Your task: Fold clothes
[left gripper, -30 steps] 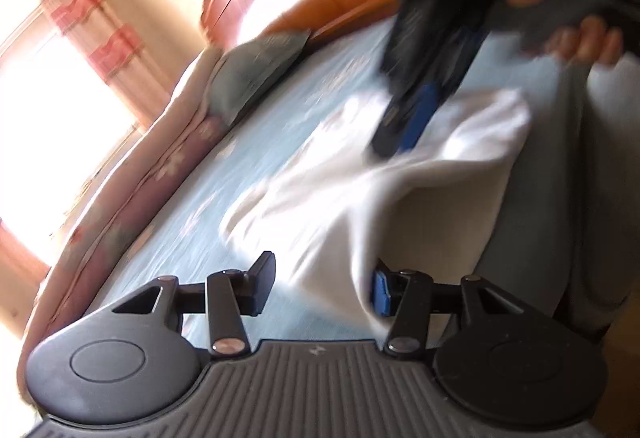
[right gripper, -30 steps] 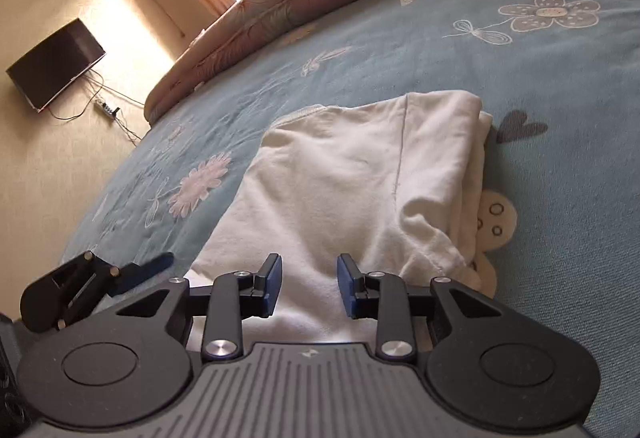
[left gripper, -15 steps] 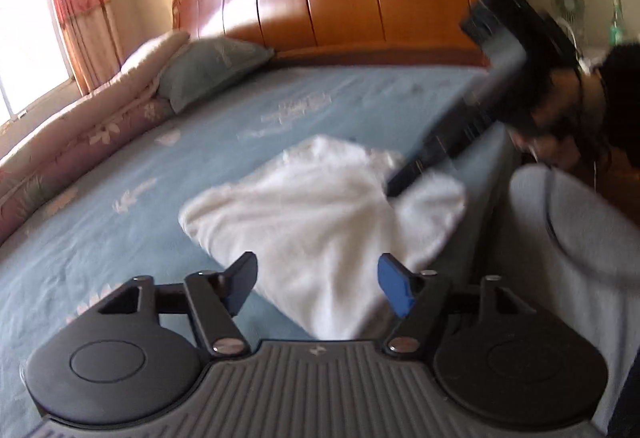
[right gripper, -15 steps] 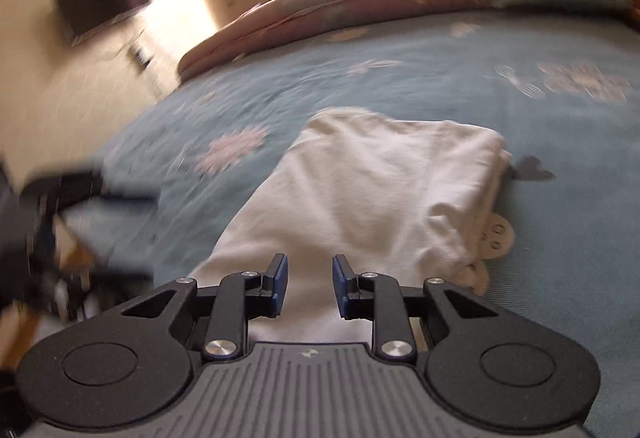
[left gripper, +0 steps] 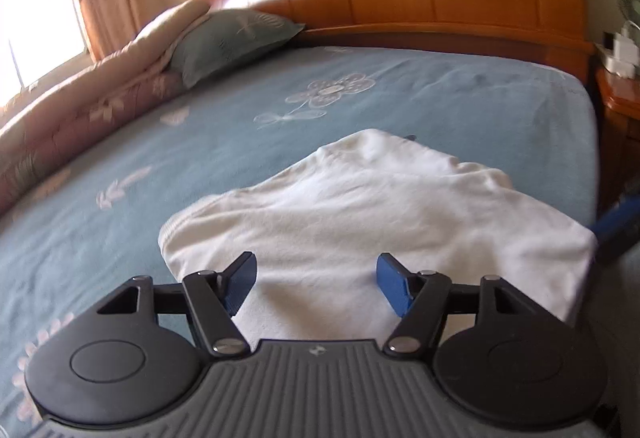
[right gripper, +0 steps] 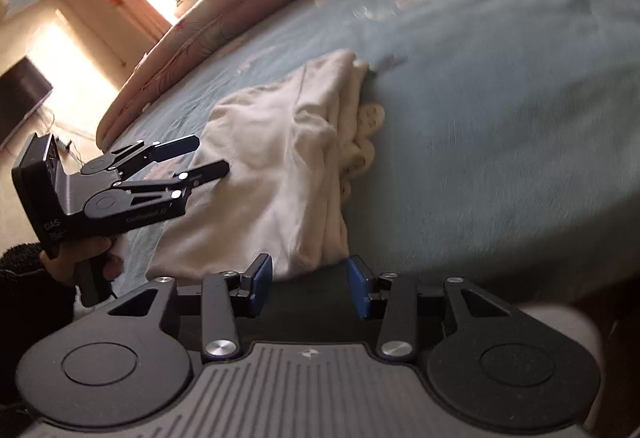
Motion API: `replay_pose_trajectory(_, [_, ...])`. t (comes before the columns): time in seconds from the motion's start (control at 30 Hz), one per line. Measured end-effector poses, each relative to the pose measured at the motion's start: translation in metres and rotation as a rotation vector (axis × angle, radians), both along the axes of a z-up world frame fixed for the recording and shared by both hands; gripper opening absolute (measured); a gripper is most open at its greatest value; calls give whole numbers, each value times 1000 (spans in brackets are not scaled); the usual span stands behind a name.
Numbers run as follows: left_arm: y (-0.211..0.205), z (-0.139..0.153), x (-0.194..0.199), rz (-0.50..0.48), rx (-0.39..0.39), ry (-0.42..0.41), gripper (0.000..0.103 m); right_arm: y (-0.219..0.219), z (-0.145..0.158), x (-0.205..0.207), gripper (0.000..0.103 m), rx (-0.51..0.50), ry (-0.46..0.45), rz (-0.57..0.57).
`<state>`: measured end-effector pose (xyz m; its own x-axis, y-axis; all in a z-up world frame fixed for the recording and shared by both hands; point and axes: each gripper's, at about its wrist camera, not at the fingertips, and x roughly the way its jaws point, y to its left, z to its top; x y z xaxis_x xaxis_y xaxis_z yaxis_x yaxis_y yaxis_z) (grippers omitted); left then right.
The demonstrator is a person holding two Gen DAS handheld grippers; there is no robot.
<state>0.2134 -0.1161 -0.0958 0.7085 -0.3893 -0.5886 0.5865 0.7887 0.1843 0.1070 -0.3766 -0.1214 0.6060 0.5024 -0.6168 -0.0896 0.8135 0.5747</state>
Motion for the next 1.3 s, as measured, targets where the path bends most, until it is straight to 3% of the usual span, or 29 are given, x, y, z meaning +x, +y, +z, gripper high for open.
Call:
replay_pose_trajectory(0.07, [3,1,1,19,-19,9,67,3,-6,4,40,56,5,-16])
replay_pose_trajectory(0.1, [4,3,0,24,-21,7,67,5,-5,6,24,68,-5,-25])
replay_pose_trajectory(0.13, [5,5,-1,27,-22,3,66,6,-3,7,17,57,-9,-33])
replay_pose_trajectory(0.2, [7,12,-3,23,-30,-16,66,6,6,11,13,33,-26,-40])
replay_pose_trajectory(0.33, [6,19,-1,7,-39,-38,66,-1,25,15,13,-34,-94,-43])
replay_pose_trajectory(0.43, [5,3,9,27,10,32,67,1,11,22,14,-73,-21,-6])
replay_pose_trajectory(0.5, [10,-4,13,44,8,66,67,2,3,21,21,-106,16,8])
replay_pose_trajectory(0.57, [18,0,14,58,-37,82,66,-5,8,15,22,-79,-9,0])
replay_pose_trajectory(0.67, [21,11,13,41,-54,48,66,-16,28,18,36,-60,-77,-24])
replay_pose_trajectory(0.83, [14,19,21,13,-65,14,66,-4,47,75,37,-101,-154,-30])
replay_pose_trajectory(0.9, [13,14,25,2,-73,30,66,7,41,101,38,-123,-135,-22])
replay_pose_trajectory(0.97, [12,7,30,-9,-79,50,66,22,28,124,35,-170,-112,-15])
replay_pose_trajectory(1.0, [12,4,32,-14,-82,60,66,27,20,131,21,-187,-96,-12])
replay_pose_trajectory(1.03, [11,1,34,-19,-85,70,66,32,13,139,19,-203,-82,-11])
replay_pose_trajectory(1.17, [10,-14,53,18,-78,91,70,32,6,155,18,-212,-95,-31])
replay_pose_trajectory(1.3, [15,-3,67,74,-113,111,67,19,8,157,19,-201,-89,-60])
